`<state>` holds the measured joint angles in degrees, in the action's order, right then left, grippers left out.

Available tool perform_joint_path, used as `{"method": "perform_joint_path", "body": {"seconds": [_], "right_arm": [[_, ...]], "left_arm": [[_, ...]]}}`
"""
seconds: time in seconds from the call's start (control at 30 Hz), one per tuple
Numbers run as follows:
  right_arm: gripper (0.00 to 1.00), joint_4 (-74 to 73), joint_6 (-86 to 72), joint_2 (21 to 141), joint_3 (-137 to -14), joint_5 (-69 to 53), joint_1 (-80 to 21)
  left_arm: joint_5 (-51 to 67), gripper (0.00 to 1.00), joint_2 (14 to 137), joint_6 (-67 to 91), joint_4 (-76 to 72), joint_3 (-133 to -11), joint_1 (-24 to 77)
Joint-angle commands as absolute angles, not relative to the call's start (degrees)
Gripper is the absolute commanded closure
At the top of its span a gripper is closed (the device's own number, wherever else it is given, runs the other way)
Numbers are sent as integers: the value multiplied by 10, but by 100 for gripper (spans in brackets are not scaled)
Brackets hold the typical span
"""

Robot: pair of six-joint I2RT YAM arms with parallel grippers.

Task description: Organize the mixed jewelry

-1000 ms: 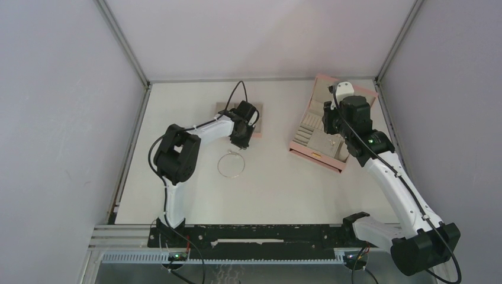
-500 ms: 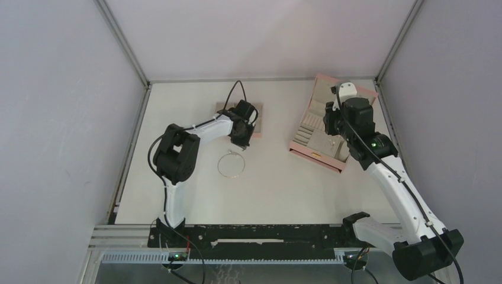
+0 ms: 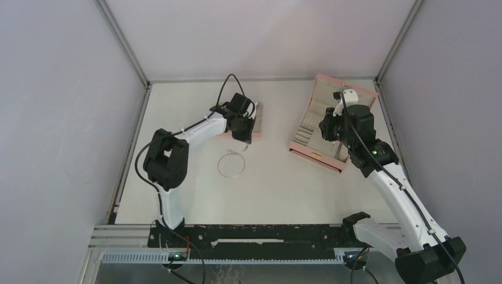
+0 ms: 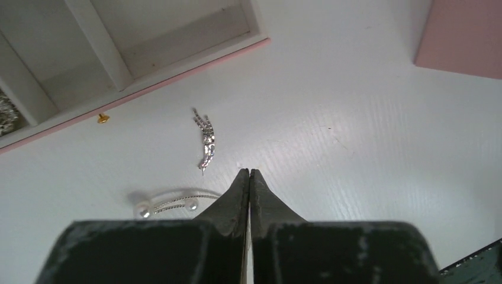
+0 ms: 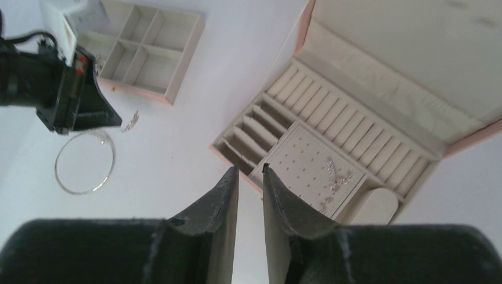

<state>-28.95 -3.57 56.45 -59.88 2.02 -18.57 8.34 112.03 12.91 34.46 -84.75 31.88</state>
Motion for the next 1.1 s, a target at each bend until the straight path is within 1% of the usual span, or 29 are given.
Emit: {"method": "perform_joint_path", "body": {"seconds": [0.0, 0.07, 0.13, 0.2, 0.23, 0.33, 0.57, 0.9, 1.0, 1.07], "right_arm": [[71, -249, -76, 539, -572, 7, -193], [71, -249, -76, 536, -567, 6, -194], [71, -253, -74, 536, -567, 6, -193], [71, -256, -73, 536, -567, 7, -194], [71, -257, -73, 536, -567, 6, -194], [71, -257, -74, 535, -567, 6, -195], [71, -254, -72, 533, -567, 6, -195], [71, -243, -71, 540, -567, 6, -195], [71, -239, -71, 543, -567, 6, -195], [71, -235, -71, 544, -567, 6, -195]], "left_arm": [[56, 91, 1080, 138, 347, -850, 315], [32, 73, 1091, 133, 359, -859, 315], [19, 62, 1104, 130, 366, -869, 317], [6, 56, 1122, 131, 371, -880, 318], [2, 55, 1132, 131, 379, -889, 320], [-22, 54, 1158, 138, 391, -908, 326], [-30, 61, 1194, 152, 385, -925, 331], [-29, 65, 1223, 149, 391, -928, 336], [-31, 69, 1227, 149, 393, -925, 338], [-33, 74, 1229, 149, 395, -924, 341]]}}
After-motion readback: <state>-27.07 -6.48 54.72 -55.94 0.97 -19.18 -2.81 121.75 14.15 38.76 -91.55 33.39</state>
